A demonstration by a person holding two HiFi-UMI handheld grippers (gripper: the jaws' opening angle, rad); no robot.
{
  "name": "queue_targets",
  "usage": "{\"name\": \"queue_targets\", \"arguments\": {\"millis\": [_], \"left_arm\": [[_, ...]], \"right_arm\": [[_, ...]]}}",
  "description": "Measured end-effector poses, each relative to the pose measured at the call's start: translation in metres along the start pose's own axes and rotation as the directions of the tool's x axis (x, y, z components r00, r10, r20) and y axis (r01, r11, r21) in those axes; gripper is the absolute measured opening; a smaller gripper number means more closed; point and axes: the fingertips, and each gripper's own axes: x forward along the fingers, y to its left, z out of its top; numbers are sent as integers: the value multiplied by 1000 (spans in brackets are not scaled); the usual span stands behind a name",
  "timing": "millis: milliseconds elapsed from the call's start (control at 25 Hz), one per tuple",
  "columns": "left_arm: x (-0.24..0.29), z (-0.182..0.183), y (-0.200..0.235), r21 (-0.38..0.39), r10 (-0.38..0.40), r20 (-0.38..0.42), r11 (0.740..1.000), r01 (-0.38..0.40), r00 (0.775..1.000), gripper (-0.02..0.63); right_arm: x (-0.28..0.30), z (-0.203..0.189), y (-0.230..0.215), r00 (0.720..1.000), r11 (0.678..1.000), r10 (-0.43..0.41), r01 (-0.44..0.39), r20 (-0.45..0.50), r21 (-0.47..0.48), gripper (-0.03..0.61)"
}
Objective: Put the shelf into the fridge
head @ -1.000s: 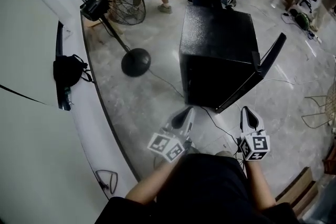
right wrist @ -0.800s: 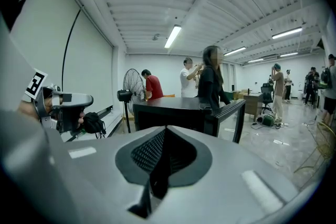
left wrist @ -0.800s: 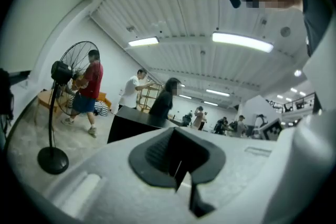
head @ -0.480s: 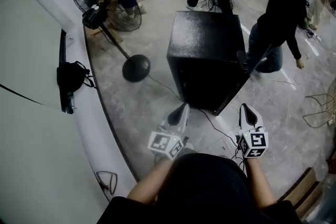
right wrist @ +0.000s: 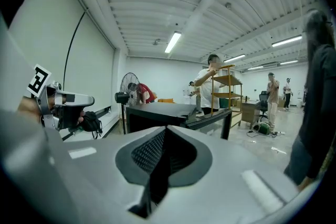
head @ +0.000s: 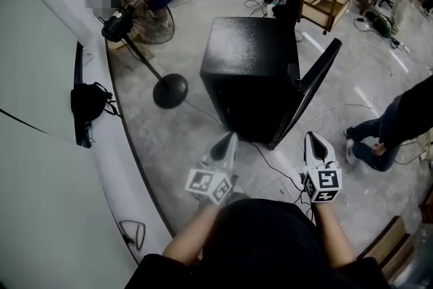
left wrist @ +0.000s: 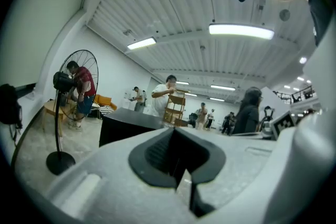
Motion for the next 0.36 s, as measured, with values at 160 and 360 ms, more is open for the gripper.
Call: {"name": "queue_targets", "arguments": {"millis": [160,360], "left_arm": [[4,-5,-13,-5,7,-1,1000,-7,1000,3],[13,-21,-36,-13,17,-19,1000,-18,1000,3]], "right_arm": [[-11,-1,-12,1000,1000,6,-6,1,5,-2],[-23,-6,-37,1000,1000,15,-15,7,-2,-2]]}}
